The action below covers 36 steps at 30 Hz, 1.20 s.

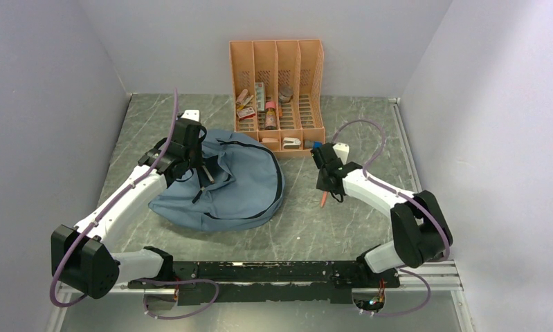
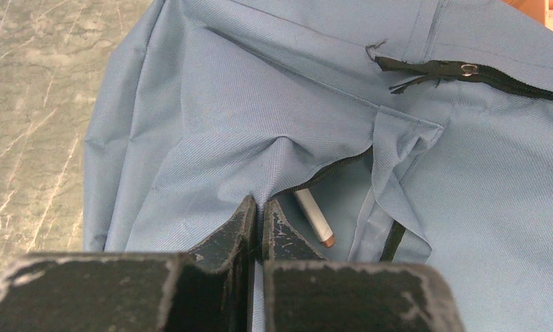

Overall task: Pack the student bag
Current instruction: Pick up the stationery from the center of the board.

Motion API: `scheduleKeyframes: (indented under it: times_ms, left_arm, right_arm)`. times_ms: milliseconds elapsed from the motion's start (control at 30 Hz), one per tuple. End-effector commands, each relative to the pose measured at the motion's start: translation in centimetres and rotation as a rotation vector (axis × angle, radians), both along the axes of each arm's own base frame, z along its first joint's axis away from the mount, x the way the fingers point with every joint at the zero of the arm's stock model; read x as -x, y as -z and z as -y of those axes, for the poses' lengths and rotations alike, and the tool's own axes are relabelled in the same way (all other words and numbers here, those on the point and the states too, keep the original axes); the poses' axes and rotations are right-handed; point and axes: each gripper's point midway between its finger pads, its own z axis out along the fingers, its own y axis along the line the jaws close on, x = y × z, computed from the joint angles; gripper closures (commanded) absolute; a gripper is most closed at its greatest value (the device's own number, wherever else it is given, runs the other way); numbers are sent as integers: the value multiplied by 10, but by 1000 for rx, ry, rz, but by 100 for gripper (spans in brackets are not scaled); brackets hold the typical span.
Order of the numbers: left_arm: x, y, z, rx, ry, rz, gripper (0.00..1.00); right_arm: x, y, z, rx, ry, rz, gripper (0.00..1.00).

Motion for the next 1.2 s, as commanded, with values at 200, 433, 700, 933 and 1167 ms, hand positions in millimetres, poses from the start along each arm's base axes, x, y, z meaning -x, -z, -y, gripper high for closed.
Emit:
scheduleKeyframes:
  times_ms: [200, 433, 700, 933, 1167]
  left_arm:
    - [-11, -23, -2, 21, -19, 88, 95]
    - [-11, -23, -2, 21, -19, 88, 95]
    - [-11, -23, -2, 21, -21, 90, 95]
    - [-11, -24, -2, 22, -20, 91, 95]
    - [-11, -23, -1, 21, -19, 88, 95]
  right_arm:
    - [11, 29, 6, -31, 22, -78, 66]
    - [13, 42, 7, -61, 28, -108, 66]
    - [12, 51, 15, -46, 44, -123, 69]
    - [1, 54, 24, -42, 61, -115, 69]
    - [-6, 56, 32, -54, 65, -113, 71]
